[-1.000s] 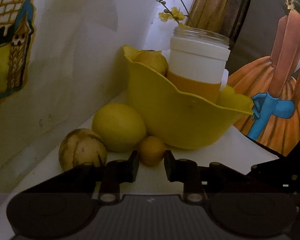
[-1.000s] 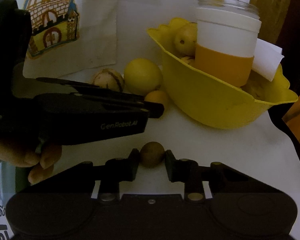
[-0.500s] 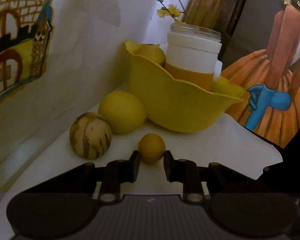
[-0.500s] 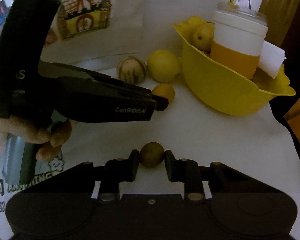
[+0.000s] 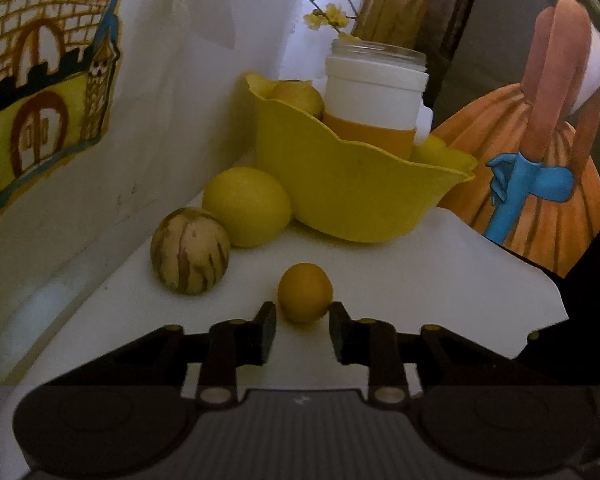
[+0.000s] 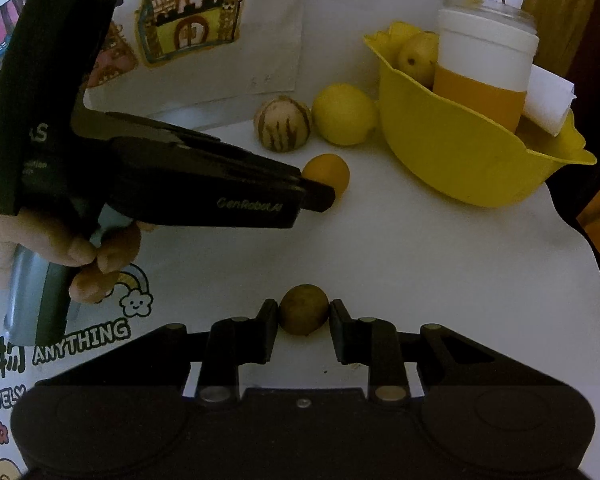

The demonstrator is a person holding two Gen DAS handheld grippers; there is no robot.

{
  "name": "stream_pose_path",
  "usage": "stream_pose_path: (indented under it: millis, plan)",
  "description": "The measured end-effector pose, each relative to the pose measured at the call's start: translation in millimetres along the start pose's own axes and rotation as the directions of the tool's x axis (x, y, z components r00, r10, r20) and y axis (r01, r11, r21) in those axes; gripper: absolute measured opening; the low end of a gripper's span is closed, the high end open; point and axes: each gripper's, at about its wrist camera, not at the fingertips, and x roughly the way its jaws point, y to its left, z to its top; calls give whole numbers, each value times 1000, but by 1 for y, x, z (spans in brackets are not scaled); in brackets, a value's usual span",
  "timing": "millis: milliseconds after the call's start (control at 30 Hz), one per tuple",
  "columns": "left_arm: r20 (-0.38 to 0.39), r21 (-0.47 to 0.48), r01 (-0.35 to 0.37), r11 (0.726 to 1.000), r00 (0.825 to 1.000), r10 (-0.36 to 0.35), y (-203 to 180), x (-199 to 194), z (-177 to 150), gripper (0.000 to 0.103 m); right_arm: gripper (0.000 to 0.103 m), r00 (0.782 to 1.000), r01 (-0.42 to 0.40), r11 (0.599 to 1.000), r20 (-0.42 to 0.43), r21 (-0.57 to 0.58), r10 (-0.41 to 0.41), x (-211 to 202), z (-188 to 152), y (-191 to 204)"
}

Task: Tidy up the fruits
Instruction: 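Grasp the small orange with the left tool while the right tool grasps the small brown fruit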

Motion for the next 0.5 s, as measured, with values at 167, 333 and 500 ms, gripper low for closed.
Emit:
stream_pose_path:
  millis: [167, 333, 500]
  plan:
    - [8, -18, -12, 1000, 1000, 12, 0, 7, 5, 41, 30, 1000, 2, 1000, 11, 19, -2, 0, -3, -1]
    - [9, -55, -11, 998, 1000, 12, 1, 14, 11, 42, 30, 1000, 2, 1000, 16, 23, -3, 0, -6, -3]
    - [16, -59, -17, 998, 1000, 18, 0, 19, 12, 40, 31, 1000, -2, 1000, 15, 29, 1, -1, -5, -2]
